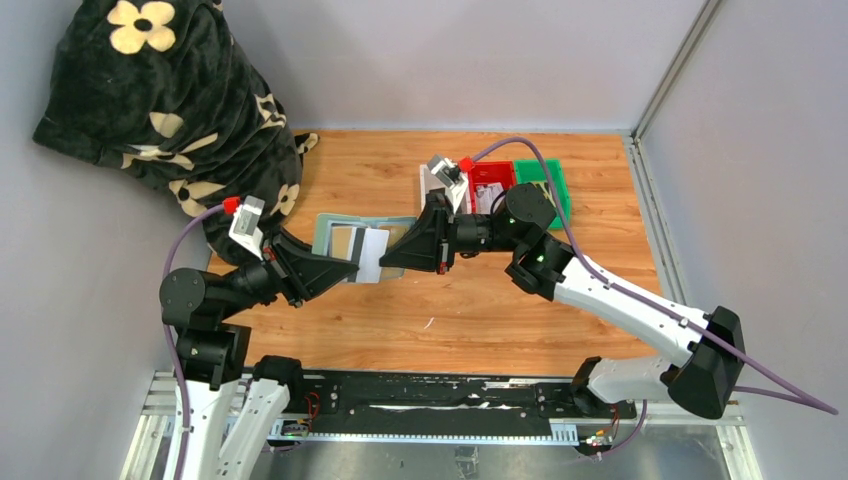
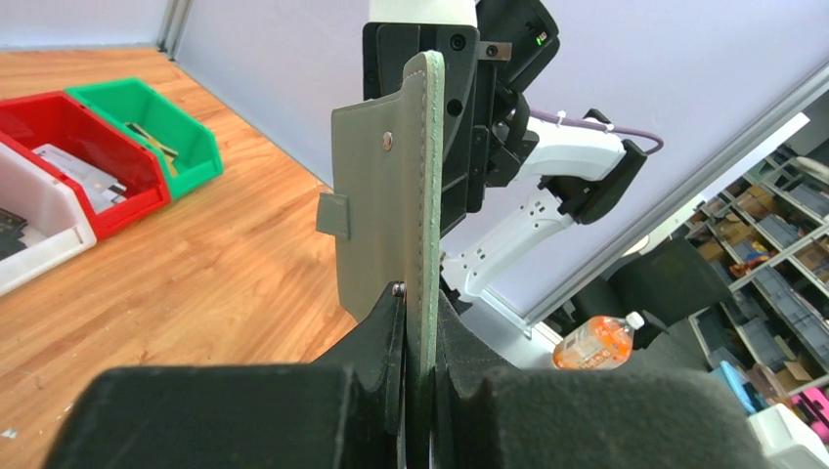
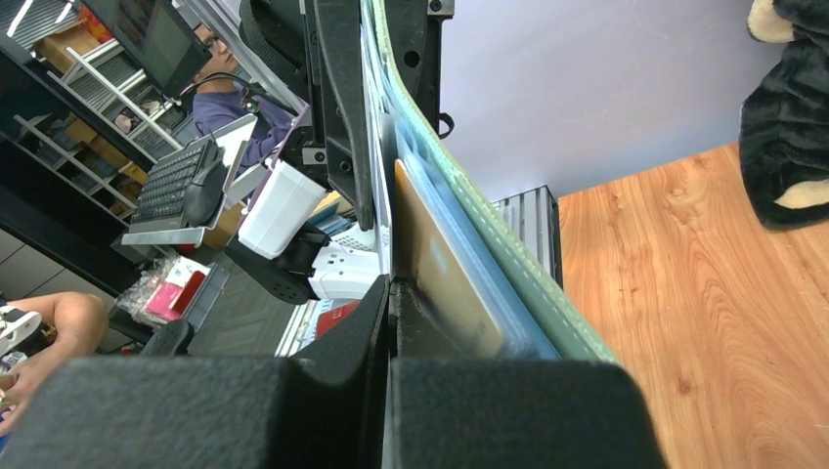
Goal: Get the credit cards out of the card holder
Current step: Remove the credit card from the card holder, then place the credit card in the storage box.
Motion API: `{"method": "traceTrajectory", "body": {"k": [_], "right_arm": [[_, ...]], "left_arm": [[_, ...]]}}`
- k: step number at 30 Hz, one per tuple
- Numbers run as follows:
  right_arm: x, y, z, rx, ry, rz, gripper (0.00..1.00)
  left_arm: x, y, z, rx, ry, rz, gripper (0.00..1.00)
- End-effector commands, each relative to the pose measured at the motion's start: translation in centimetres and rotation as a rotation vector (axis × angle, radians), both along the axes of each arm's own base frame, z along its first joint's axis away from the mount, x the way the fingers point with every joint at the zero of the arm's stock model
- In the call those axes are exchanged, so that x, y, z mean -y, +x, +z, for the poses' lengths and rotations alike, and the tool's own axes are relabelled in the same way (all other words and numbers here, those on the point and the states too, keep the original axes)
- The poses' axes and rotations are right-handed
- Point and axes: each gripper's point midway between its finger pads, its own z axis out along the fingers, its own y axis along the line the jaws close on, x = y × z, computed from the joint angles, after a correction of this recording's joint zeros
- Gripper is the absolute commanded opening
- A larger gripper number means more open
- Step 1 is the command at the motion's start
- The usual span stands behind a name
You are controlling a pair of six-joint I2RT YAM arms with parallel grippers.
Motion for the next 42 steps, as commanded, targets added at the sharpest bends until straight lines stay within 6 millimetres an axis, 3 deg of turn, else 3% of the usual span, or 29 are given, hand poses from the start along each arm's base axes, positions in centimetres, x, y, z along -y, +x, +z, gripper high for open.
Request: {"method": "traceTrajectory", "body": {"k": [1,5,10,14,19,23,25,37,42], "right_arm": [[0.5,1.2,-0.8,0.006,-0.021,-0.048,0.0],[0.4,1.0,-0.2,0.003,0.0,-0.036,0.0],[0.2,0.5,1.5,-0.028,0.079,0.001,0.38],[-0.7,0.1,2.3,-0.025,0.102,0.03,0.43],[-1.2,-0.1,2.7,-0.037,0.123,0.067,0.36],[-0.9,-0.2,2.8,-0.031,0.117,0.077,0.09],[-0.4,0.1,2.6,-0.03,0.11,0.059,0.0],[4.5,3.1,0.1,0.004,0.0,-0.115,0.0],[7.9,7.5,-1.9,-0.025,-0.111,-0.274,0.0]], "left_arm": [[-0.2,-2.0,3.0,0.122,-0.03,-0.01,0.05],[-0.2,-1.8,3.0,0.116,-0.034,-0.005,0.02],[-0.3,-1.3,2.8,0.109,-0.039,0.015,0.0],[-0.3,-1.0,2.6,0.109,-0.037,0.023,0.0],[-0.2,-0.8,2.2,0.114,-0.027,0.023,0.0],[-0.2,-0.6,2.1,0.117,-0.023,0.026,0.0],[-0.3,-0.5,2.1,0.121,-0.023,0.032,0.0],[-0.5,-0.3,2.5,0.143,-0.007,0.066,0.0],[-0.6,-0.2,2.2,0.145,0.016,0.072,0.0]]}}
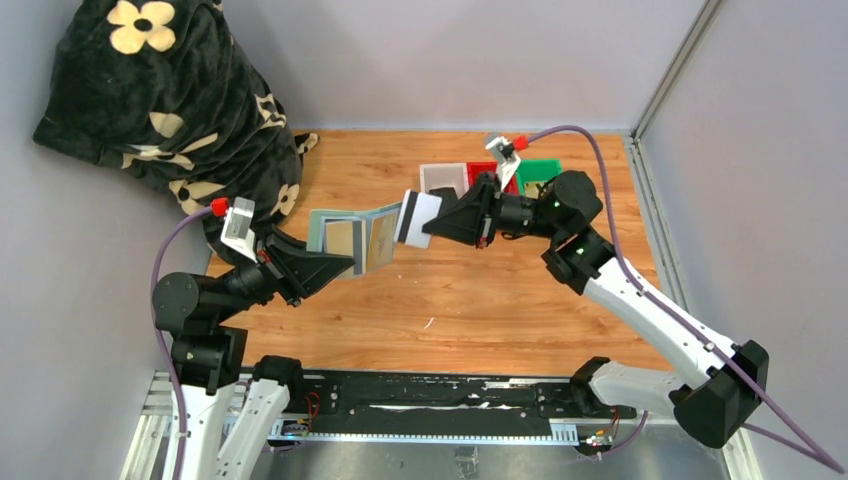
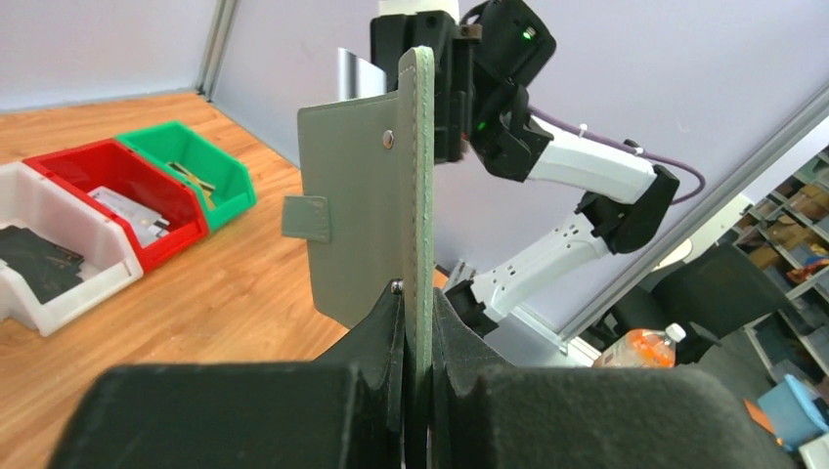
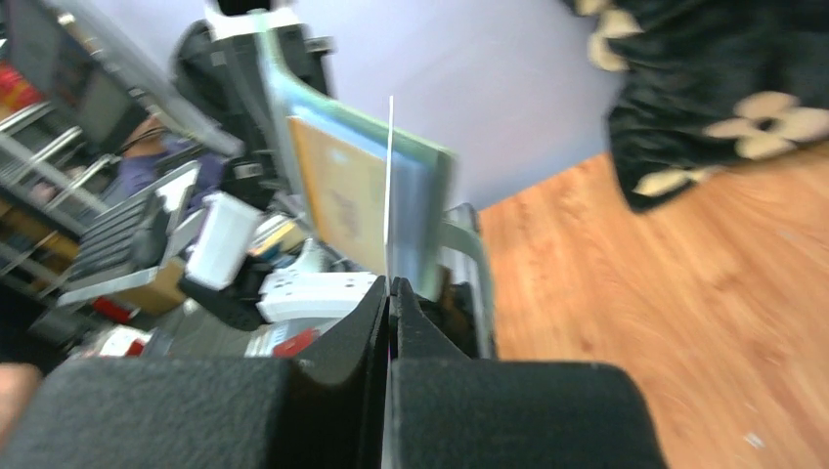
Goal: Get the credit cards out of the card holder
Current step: Place the credit card in the storage box.
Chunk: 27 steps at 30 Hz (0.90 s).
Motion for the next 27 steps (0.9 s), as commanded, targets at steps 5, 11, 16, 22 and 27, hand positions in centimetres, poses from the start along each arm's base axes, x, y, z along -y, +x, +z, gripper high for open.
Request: {"method": "traceTrajectory", "body": {"k": [5,11,16,22,27], "right_arm": [[6.5,9.2,-5.0,-0.076,-0.197,-0.303,0.0],[7.6,16.0,-11.8,-0.164,-0.426,-0.426,0.0],[7.2,22.3,-18.1,-0.257,-0.603,-0.45,0.0],[10.8,25.9,-21.7,-0.346,-0.68,-0.538,0.0],[14.0,26.7,-22.5,-0.397,-0.674,-0.601,0.0]], "left_arm": [[-0.2,-1.1,1.1,0.11,0.033,0.007,0.0],[-0.3,-1.2,1.4,0.13,0.042,0.022,0.0],[-0.3,-1.3,1.9,0.139,0.035,0.026,0.0],[-0.4,-1.3,1.8,0.135,0.041,0.033,0.0],[-0.4,-0.9,1.5,0.126,0.042,0.034,0.0]]}}
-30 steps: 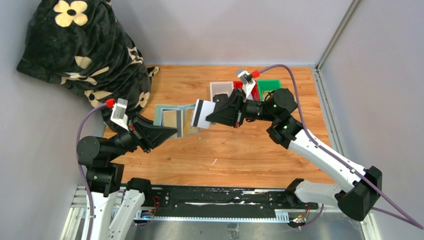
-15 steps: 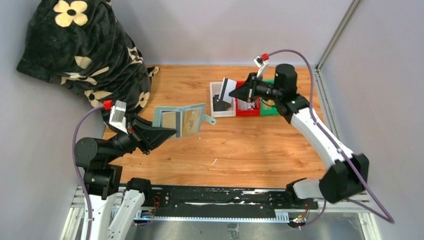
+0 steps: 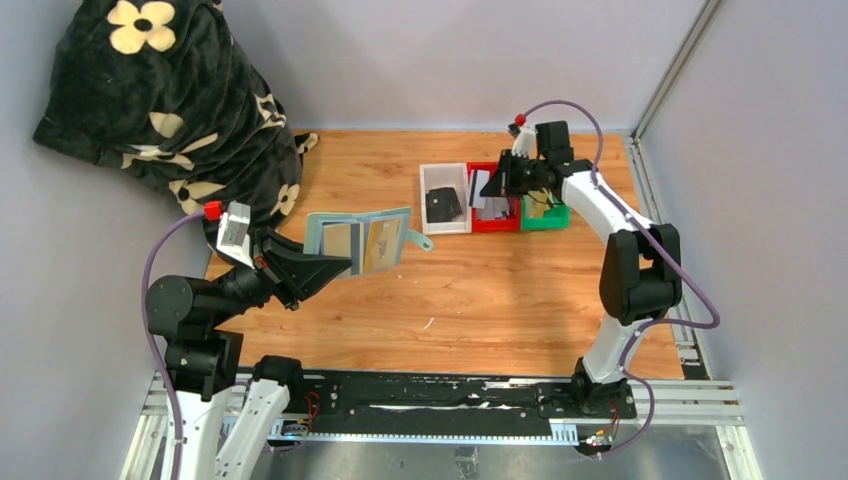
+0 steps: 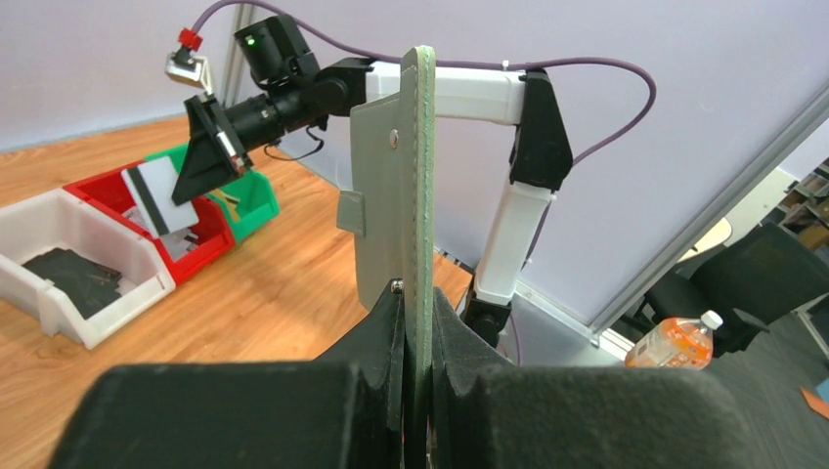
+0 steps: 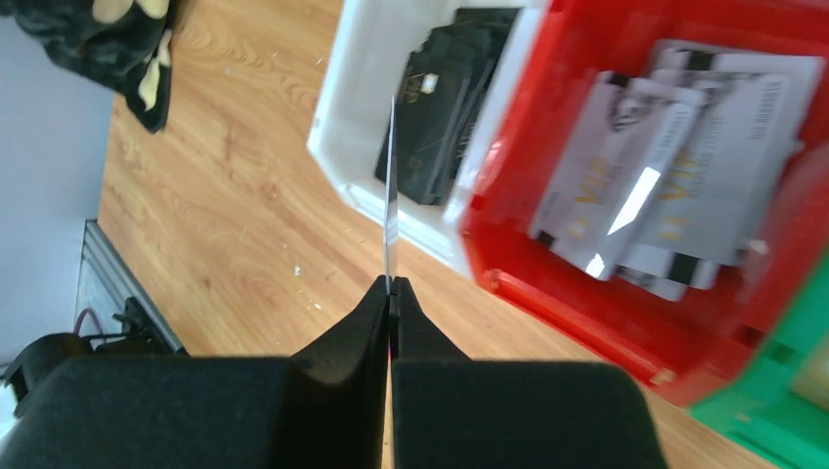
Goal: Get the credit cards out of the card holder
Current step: Place the credit card in the storage box.
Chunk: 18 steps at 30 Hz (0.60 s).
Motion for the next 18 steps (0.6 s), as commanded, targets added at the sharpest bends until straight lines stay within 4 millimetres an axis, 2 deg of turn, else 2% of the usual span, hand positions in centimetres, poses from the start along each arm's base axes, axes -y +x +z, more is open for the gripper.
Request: {"method": "traceTrajectory", "body": {"k": [1,4,10,15,18], "right_arm": [[3.2,1.1,1.5,0.047,-0.028,-0.063,0.0],[4.3,1.4,1.0,0.04,-0.037,-0.085,0.0],[6.1,2.8,-1.6,-0.001,-0.157,-0.122,0.0],[6.2,4.4,-3.1,-0.019,-0.202,-0.128,0.0],[5.6,5.1,-4.4,-0.041,-0.23,-0.12,0.0]], "left_arm": [[-0.1,-0.4,0.8,0.038,-0.006,0.009,0.0],[-0.1,-0.3,0.8,0.035,-0.009,0.006,0.0],[0.0,-0.4,0.7,0.034,-0.008,0.001,0.0],[0.0,-0.4,0.8,0.034,-0.009,0.002,0.0],[0.0,-0.3,0.9,0.032,-0.012,0.003,0.0]]}}
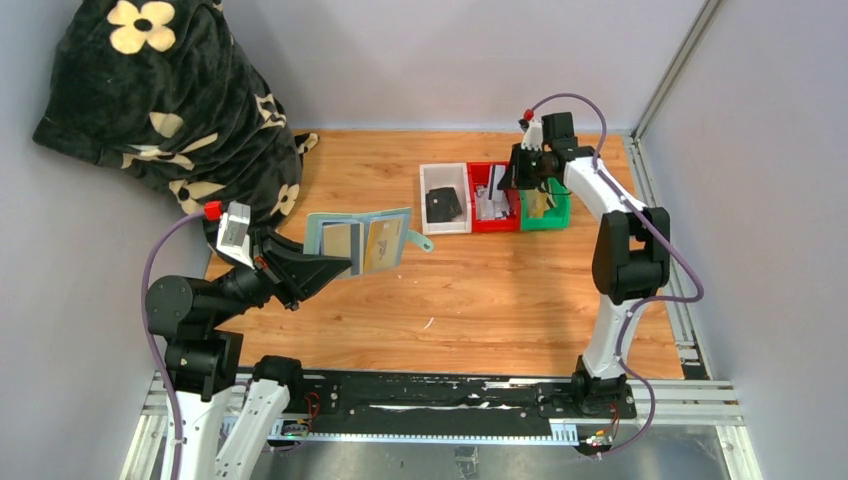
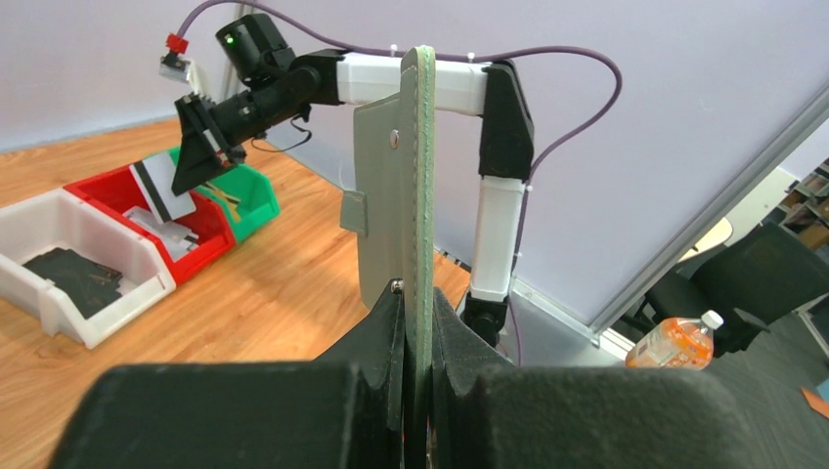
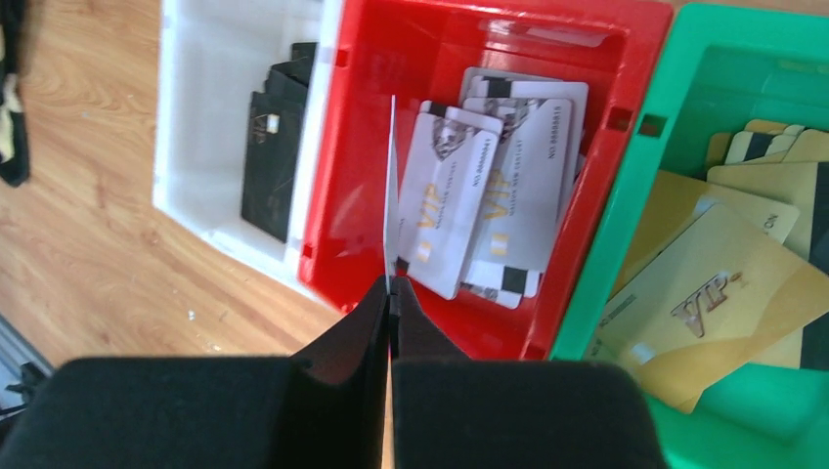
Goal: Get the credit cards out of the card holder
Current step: Place the credit card in the storage box, then remove the credit card from the card holder.
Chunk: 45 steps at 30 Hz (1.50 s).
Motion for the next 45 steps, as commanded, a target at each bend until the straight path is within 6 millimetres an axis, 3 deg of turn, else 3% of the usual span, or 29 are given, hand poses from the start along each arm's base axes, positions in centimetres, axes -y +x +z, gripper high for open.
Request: {"method": "traceTrajectory", "body": {"k": [1,8,14,19,24,26,29,32,33,36,40,45], "right_arm": [[-0.2,0.5,-2.3,-0.049,-0.076,0.004,0.0],[-1.2,1.8,-4.6,-0.064,-0.143,-0.007,0.0],[-1.0,2.2,-5.1,-0.048,-0.218,-0.043,0.16],[-0.3,2.2,-2.0,0.038,-0.288,-0.089,0.35],[-1.2,1.1,3.7,0.17,-0.297,-0.101,0.48],[-2.6,-0.5,7.2,0.23,-0.226,-0.069,0.55],[-6.5,-4.5,12.9,0.33,0.028,0.039,0.75],[-10.2,-10.5,18.5,0.363,0.43,0.152,0.77],[-11.0,-12.5,21.6,0.41,0.552,0.196,0.77],[-12.7,-19.4,26.8,0.518,0.766,0.311,0.79],[-14.3,-25.5,29.8,0.588,0.961,0.409,0.81],[-14.7,-28.8,30.3,0.594,1.196,0.421,0.81]], "left_arm": [[0.0,-0.3,1.0,0.036,-0.013,0.004,0.0],[-0.1,-0.5,1.2,0.044,-0.005,0.009,0.0],[-0.1,-0.5,1.3,0.045,-0.001,0.011,0.0],[-0.1,-0.4,1.5,0.04,-0.006,0.011,0.0],[-0.1,-0.6,2.0,0.048,-0.011,0.01,0.0],[-0.2,-0.6,2.1,0.045,-0.016,0.011,0.0],[-0.2,-0.5,2.3,0.043,-0.033,0.017,0.0],[-0.4,-0.2,2.9,0.045,-0.071,0.034,0.0],[-0.4,-0.1,3.2,0.045,-0.083,0.039,0.0],[-0.6,0.5,3.7,0.032,-0.115,0.055,0.0],[-0.6,1.1,3.9,0.009,-0.147,0.064,0.0],[-0.7,1.3,4.2,-0.002,-0.166,0.067,0.0]]}}
